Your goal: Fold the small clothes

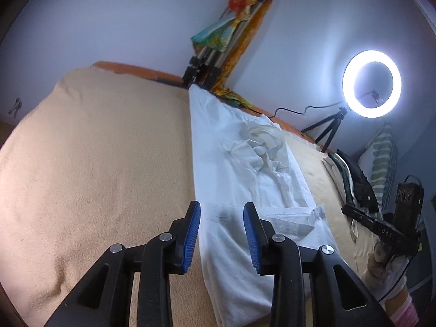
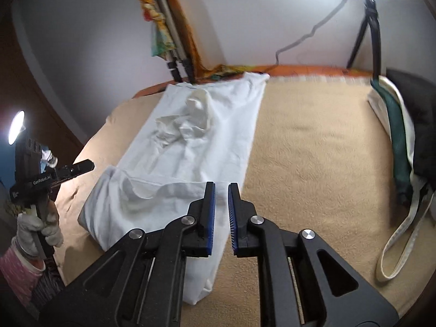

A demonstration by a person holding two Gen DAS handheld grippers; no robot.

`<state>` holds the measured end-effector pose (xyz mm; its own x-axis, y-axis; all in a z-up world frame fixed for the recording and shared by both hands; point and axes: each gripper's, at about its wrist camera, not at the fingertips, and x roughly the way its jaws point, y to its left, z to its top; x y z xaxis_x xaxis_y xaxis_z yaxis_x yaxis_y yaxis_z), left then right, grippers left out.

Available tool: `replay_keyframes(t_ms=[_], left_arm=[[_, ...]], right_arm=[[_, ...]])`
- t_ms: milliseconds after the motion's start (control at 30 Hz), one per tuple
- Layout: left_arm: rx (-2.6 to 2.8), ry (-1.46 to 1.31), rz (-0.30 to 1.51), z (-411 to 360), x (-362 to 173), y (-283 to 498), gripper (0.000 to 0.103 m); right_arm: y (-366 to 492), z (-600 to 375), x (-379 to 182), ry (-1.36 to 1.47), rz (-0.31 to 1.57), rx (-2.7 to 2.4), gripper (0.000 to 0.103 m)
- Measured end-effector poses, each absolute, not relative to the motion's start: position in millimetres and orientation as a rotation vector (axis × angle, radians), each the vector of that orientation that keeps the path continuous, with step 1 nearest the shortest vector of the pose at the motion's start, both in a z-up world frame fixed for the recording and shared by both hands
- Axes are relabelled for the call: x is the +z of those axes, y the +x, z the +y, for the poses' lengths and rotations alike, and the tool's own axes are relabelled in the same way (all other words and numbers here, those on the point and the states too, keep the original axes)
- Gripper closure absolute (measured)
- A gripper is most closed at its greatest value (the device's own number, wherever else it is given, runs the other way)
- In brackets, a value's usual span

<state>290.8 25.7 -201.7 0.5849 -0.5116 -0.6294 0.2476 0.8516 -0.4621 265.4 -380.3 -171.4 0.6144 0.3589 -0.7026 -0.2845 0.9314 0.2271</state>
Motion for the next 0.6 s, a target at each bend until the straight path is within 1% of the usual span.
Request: replay_keyframes(t_ms=[67,100,133,167,200,333,433,500,600], left_arm=[[-0.465,-0.308,0.831,19,-198,288,0.069],[-0.47,-0.29,0.828,16,-198,288,0.065],[-0.479,-0.265,0.828,11,-198,288,0.058],[-0.484,-0.242,0.831,7,-199,289,0.057],[-0.487,-0.214,0.836,2,-202,290,0.057],[-0.532,-0.121,0.868,-27,-209,293,0.059],[-0.562,-0.07,0.848,-41,-201,286,0.059],[-0.536,-0.044,0.834,-41,-194,282,0.059],[-0.513,-0.086,0.831,-26,-189,274,0.057]], right_arm=[[264,-367,-172,0.045,0.844,0.379,0.092],[266,-361,-175,0.016,0.857,0.37,0.086],[267,-356,-179,-0.012,0.871,0.357,0.078],[269,-354,-184,-0.029,0.883,0.343,0.061],[271,-354,-188,-0.032,0.884,0.332,0.054],[280,-355,-192,-0.052,0.869,0.319,0.054],[277,-345,-181,-0.103,0.822,0.363,0.054],[270,-333,-173,-0.128,0.79,0.47,0.054],[265,-307,-171,-0.24,0.794,0.602,0.054]])
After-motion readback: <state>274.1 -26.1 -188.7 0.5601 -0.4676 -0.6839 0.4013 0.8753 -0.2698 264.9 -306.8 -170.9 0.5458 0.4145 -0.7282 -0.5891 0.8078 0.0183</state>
